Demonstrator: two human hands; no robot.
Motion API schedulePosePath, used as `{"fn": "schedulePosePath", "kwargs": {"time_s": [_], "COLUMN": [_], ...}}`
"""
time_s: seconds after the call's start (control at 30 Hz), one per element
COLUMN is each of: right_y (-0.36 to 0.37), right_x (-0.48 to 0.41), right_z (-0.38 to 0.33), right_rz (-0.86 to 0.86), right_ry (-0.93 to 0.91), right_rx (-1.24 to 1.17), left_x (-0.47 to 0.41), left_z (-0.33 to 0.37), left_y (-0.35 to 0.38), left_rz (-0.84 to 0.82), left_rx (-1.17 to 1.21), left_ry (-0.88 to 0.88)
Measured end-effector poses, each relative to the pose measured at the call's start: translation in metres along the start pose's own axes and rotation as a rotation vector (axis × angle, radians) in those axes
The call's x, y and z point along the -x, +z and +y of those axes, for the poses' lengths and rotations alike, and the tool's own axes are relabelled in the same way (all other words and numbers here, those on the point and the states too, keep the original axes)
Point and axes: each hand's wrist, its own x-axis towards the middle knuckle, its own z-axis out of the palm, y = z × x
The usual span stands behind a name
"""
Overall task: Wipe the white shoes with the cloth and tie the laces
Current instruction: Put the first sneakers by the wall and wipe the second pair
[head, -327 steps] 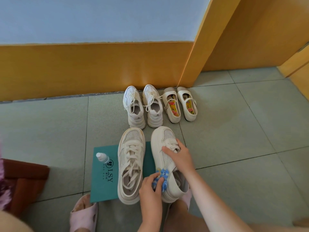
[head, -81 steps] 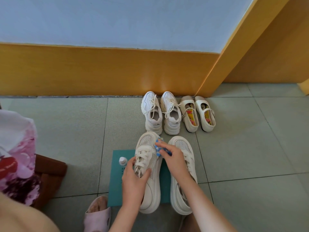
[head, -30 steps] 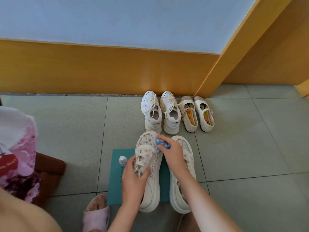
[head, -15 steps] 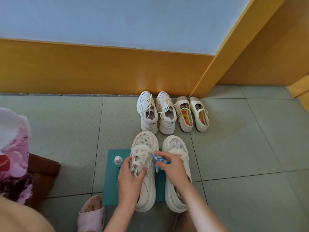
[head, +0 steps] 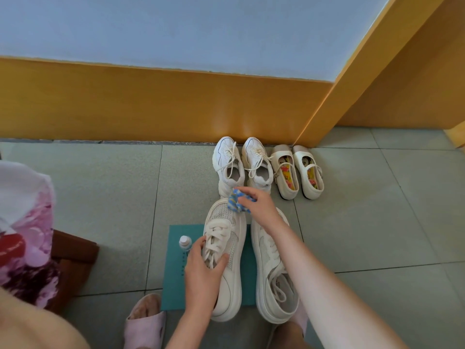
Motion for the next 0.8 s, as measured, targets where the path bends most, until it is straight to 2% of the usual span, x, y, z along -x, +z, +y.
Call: {"fn": "schedulePosePath", "kwargs": {"time_s": [0.1, 0.3, 0.8], "right_y": [0.000, 0.003, 0.017], "right_x": [0.001, 0.003, 0.027], "right_z": [0.007, 0.009, 0.028], "right_rz": [-0.010, -0.037, 0.209], "right_ry": [-0.025, -0.029, -0.065], "right_rx": [0.117, 0.085, 0.114], "left_x": [0.001, 0.001, 0.001], "left_z": [0.001, 0.000, -0.001], "left_y": [0.002, 0.002, 0.002], "left_rz": [-0.004, -0.001, 0.014], "left_rx": [-0.004, -0.017, -0.007], "left_ry": [0.003, 0.001, 0.017]}}
